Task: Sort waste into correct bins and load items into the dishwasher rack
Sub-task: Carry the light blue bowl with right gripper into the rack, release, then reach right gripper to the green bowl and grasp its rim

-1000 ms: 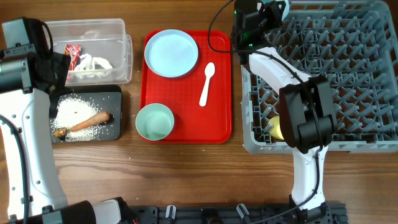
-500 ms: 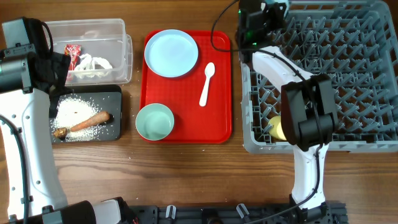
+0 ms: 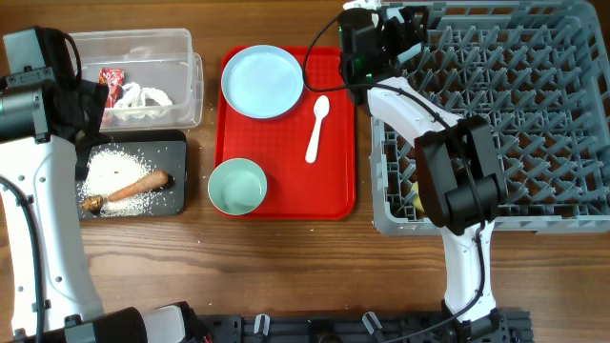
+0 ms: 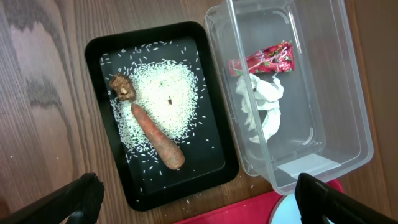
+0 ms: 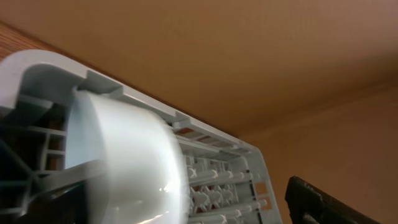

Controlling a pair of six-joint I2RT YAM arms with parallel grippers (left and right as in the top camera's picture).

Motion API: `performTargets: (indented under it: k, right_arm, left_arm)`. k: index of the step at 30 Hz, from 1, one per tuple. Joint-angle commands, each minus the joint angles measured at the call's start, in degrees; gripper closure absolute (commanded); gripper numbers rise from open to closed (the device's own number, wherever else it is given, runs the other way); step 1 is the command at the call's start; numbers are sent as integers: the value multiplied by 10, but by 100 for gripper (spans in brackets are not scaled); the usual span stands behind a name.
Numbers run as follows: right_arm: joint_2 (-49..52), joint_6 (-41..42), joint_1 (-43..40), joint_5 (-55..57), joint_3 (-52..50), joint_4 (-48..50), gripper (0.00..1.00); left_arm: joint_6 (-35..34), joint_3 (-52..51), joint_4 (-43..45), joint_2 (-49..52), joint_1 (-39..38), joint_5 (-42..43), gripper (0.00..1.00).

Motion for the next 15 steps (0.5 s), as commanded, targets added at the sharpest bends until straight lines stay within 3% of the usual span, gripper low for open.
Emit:
performTargets:
  k: [1, 10, 15]
  right_arm:
    - [7, -2, 30, 0, 0, -2, 5]
    - [-52, -1, 37, -3, 0, 11, 0]
    - [-85, 49, 45, -30, 0, -17, 0]
  left_arm:
    - [5, 7, 0, -2, 0, -3, 0]
    - [5, 7, 0, -2, 0, -3, 0]
    - [5, 7, 0, -2, 0, -3, 0]
